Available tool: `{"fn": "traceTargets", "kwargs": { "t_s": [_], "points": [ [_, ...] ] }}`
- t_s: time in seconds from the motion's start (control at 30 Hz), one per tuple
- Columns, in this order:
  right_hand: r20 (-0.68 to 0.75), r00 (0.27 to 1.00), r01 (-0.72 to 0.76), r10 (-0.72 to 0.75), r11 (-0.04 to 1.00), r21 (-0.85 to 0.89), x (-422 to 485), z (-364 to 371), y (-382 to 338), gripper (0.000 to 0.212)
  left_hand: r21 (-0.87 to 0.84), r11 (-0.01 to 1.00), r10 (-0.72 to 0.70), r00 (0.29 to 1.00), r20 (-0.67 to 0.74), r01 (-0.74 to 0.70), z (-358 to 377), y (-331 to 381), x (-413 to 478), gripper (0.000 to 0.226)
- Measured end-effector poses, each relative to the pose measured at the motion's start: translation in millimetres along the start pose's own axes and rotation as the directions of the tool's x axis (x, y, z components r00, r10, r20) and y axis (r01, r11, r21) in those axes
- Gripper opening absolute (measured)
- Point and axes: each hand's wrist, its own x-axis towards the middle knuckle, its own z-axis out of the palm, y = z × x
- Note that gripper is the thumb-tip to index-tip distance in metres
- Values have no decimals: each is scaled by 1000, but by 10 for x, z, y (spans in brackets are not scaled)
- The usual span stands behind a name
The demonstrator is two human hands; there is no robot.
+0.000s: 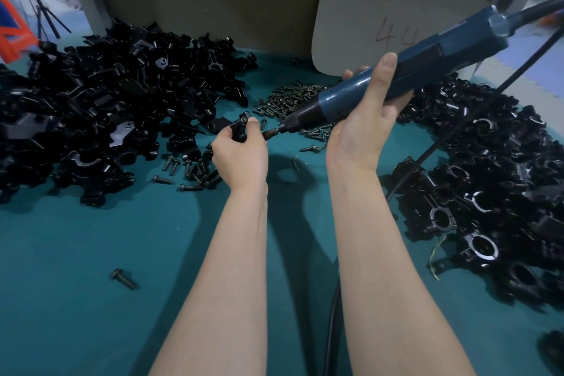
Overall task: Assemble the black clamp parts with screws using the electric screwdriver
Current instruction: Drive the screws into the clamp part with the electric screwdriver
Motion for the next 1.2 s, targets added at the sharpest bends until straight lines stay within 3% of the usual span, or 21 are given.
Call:
{"fn": "traceTargets", "kwargs": {
  "t_s": [0.07, 0.17, 0.37, 0.57, 0.73, 0.83, 0.9, 1.0, 1.1, 1.2],
  "points": [
    [8, 1000, -6, 6, 1000, 6, -6, 2, 1, 44, 6, 1000, -4, 1000, 6, 4, -2, -1, 1, 37],
    [23, 1000, -7, 7, 1000, 3, -16, 14, -5, 42, 9, 1000, 0, 1000, 5, 0, 2, 0, -12, 17],
    [63, 998, -28, 27, 1000, 15, 0, -18, -20, 41, 44, 999, 21, 1000, 17, -22, -11, 18, -14, 12],
    [131, 989, -80, 68, 993, 84, 83, -96, -61, 41, 225, 973, 18, 994, 107, -41, -65, 20, 50, 16],
    [222, 965, -153, 140, 987, 46, 113, -118, -201, 66, 453, 891, -89, 962, 257, -38, -101, 40, 64, 24],
    [301, 941, -171, 154, 985, 32, 137, -129, -304, 52, 516, 854, -108, 949, 297, -64, -88, 61, 28, 27],
    [345, 926, -182, 155, 982, 47, 147, -144, -351, 51, 564, 821, -94, 951, 295, -94, -91, 72, 19, 25],
    [312, 926, -246, 214, 967, 68, 207, -180, -405, 67, 660, 718, 34, 958, 284, -221, -97, 81, 4, 30],
    [132, 944, -276, 303, 942, -193, 335, -261, -393, 79, 624, 712, 144, 937, 318, -321, -86, 84, -46, 33],
    [36, 945, -250, 324, 792, -557, 426, -417, -246, 93, 549, 765, 178, 930, 321, -336, -77, 75, -63, 30]
  ]
}}
